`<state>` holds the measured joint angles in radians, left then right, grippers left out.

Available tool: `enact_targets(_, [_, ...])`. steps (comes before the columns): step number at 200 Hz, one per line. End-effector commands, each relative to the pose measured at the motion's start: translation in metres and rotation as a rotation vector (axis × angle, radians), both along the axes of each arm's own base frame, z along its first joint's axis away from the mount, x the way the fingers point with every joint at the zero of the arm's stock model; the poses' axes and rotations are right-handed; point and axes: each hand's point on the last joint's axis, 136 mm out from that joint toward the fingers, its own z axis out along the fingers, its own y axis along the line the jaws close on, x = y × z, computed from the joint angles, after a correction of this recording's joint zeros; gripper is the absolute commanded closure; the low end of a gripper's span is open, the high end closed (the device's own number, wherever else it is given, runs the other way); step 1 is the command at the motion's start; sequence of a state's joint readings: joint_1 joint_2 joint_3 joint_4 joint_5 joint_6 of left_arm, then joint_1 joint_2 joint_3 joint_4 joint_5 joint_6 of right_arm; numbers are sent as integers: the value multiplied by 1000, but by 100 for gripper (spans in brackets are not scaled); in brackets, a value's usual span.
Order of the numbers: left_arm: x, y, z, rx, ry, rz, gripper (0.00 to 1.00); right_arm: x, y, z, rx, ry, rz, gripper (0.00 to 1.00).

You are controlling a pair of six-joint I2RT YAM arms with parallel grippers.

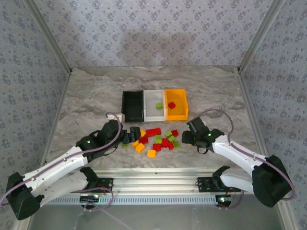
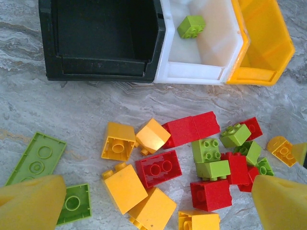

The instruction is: Sort the legos into containers by color

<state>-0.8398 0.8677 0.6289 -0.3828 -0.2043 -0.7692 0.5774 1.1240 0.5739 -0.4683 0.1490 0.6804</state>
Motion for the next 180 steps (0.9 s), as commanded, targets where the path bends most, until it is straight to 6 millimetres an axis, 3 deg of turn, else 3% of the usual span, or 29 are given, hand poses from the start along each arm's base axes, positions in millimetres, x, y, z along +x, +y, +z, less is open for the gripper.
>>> enact_targets(1, [2, 4, 0, 8, -11, 22, 1, 5, 3, 1, 3, 19, -9, 20])
enact_targets(31, [1, 5, -3, 12, -6, 24, 1, 20, 1, -10, -42, 31, -60, 18])
enact_targets(51, [1, 7, -3, 17, -7, 28, 1, 20, -1, -19, -62, 65, -83, 18])
enact_targets(106, [2, 13, 0, 14, -24, 49, 0, 15, 2, -34, -52, 99, -85, 31])
enact_targets(154, [3, 21, -2, 30, -15, 84, 1, 19, 8, -26, -30, 68, -51, 46])
enact_targets(180, [2, 24, -2, 43, -12, 92, 1, 22, 11, -8, -20, 20, -26, 50])
